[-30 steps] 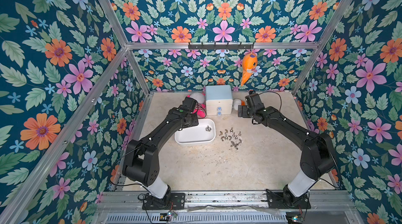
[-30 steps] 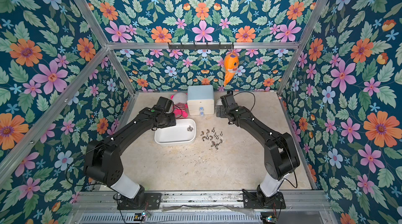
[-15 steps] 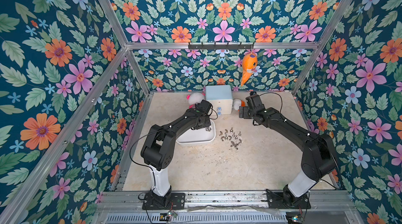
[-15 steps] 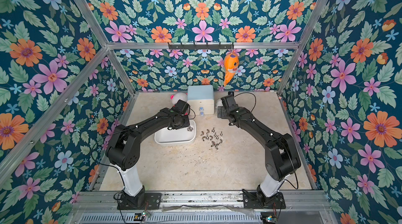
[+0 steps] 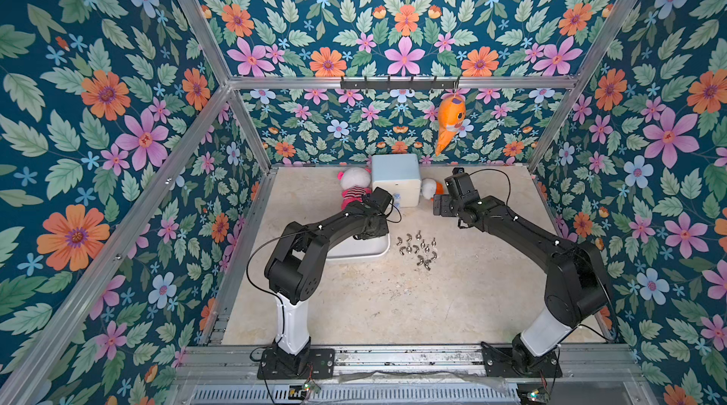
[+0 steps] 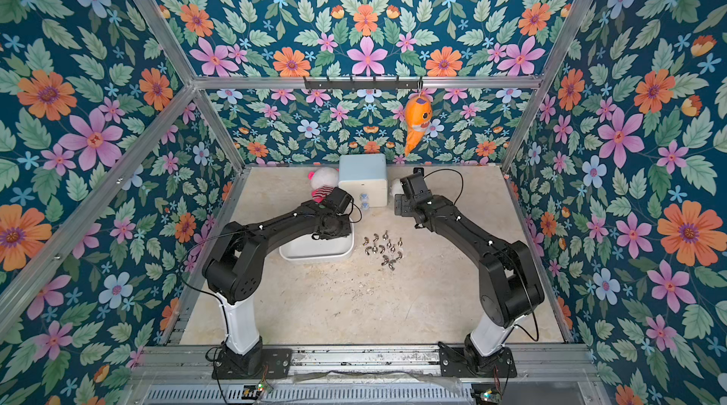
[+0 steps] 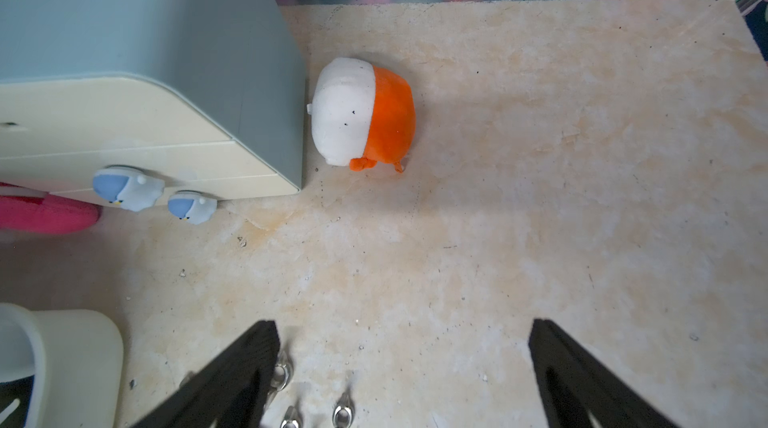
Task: Take out the wing nut from the storage box
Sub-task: Pick up the wing nut from the storage box, then place the wing nut at the center of the board.
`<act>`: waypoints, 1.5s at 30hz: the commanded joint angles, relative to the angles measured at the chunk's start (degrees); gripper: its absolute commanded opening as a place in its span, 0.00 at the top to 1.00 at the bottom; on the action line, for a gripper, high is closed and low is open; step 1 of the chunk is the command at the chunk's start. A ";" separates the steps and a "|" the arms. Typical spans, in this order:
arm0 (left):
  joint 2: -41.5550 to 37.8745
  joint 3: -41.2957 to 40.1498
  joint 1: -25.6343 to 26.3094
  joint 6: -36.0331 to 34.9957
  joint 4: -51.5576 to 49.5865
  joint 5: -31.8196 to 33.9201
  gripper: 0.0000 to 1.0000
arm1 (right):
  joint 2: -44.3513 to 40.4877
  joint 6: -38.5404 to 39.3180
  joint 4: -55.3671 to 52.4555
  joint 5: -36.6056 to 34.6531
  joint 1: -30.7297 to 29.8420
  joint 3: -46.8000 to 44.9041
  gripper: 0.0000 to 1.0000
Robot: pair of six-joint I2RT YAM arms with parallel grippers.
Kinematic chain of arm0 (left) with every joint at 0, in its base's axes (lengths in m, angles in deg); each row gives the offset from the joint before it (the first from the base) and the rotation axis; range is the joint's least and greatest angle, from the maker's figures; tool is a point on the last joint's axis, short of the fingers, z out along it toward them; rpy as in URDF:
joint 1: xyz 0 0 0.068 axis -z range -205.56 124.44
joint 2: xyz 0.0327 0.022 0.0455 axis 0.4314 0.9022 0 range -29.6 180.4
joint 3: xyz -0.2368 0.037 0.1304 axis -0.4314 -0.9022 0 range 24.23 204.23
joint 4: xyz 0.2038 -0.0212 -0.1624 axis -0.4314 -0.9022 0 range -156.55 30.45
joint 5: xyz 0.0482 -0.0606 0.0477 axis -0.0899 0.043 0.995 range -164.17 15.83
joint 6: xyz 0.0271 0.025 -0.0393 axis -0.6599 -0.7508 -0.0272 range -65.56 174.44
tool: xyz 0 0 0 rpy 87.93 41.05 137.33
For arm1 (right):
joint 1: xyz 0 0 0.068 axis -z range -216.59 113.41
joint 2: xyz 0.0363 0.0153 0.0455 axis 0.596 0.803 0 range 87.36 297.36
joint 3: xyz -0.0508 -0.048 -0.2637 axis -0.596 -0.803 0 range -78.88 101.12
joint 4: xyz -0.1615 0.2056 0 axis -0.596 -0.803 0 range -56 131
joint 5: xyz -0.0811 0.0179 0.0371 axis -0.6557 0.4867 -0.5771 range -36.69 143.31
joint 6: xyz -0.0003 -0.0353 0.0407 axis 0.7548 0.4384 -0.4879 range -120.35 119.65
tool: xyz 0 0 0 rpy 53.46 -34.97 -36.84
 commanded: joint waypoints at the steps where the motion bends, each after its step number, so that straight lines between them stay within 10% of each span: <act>1: 0.32 -0.19 -0.03 0.23 -0.59 1.16 0.63 | -2.04 -0.04 0.93 -0.30 0.11 -0.21 0.01; 31: 5.04 -0.43 0.06 -1.40 -0.34 3.26 0.89 | -1.75 -0.21 0.83 0.06 0.14 -0.17 0.01; 45: -4.44 0.86 1.40 -3.58 -3.86 6.81 0.91 | -1.69 -0.30 1.04 0.11 0.08 0.17 0.01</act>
